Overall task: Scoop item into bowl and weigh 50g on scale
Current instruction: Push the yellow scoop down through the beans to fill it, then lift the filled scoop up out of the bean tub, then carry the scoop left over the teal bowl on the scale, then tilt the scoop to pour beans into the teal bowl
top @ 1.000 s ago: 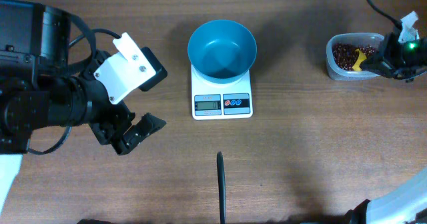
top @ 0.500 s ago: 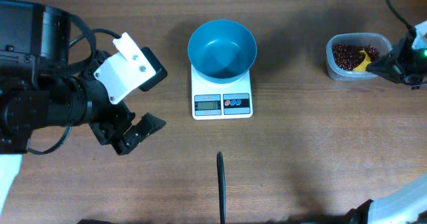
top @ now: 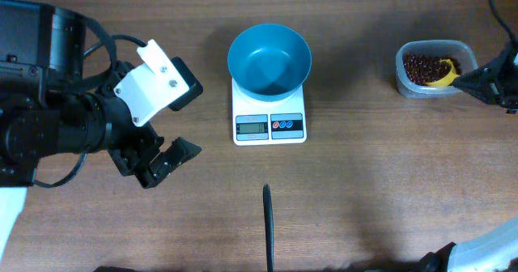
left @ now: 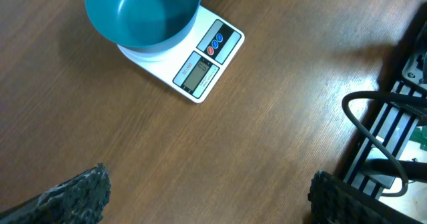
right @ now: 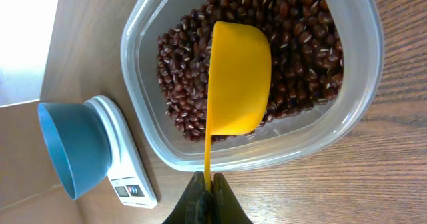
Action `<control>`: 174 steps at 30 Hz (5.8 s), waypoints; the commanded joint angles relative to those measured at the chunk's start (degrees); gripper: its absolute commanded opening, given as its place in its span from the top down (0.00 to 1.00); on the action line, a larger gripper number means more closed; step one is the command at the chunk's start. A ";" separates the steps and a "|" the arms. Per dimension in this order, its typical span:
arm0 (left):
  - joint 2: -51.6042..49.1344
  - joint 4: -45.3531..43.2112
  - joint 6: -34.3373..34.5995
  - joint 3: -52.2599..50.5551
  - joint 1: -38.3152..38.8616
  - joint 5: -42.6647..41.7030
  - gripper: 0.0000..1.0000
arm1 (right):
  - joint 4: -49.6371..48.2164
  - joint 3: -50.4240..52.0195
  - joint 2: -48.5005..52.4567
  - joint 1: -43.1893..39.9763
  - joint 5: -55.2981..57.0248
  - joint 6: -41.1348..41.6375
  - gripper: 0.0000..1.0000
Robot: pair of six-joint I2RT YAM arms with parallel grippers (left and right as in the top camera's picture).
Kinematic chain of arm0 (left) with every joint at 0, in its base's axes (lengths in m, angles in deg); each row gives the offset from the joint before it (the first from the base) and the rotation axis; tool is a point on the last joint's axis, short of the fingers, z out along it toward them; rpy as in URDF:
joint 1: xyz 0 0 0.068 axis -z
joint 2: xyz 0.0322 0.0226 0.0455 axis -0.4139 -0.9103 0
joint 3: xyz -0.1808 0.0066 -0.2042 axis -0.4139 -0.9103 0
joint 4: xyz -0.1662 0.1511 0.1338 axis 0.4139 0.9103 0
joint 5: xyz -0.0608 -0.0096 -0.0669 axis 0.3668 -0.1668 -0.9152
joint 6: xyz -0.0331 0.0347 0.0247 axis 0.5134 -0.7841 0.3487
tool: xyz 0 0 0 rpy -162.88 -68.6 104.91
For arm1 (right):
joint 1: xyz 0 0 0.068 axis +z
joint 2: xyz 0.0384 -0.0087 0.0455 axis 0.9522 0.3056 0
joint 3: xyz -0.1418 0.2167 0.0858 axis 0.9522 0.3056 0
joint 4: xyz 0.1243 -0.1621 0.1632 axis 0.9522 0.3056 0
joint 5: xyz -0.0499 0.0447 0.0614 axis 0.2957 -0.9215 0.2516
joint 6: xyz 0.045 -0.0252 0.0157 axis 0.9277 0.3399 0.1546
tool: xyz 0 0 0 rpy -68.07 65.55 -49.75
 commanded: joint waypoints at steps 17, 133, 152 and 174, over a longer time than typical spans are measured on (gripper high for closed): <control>-0.09 -0.07 -0.94 1.07 -0.28 -1.03 0.01 | -6.49 8.00 0.39 -5.79 -16.37 -5.60 0.96; -0.09 -0.07 -0.94 1.07 -0.28 -1.03 0.01 | -17.68 1.75 -12.41 47.32 9.49 -18.49 0.96; -0.09 -0.07 -0.94 1.07 -0.28 -1.03 0.01 | -17.11 0.57 -14.21 47.36 9.68 -18.67 0.96; -0.09 -0.07 -0.94 1.07 -0.28 -1.03 0.01 | -14.51 -1.07 -15.69 46.80 5.53 -12.59 0.96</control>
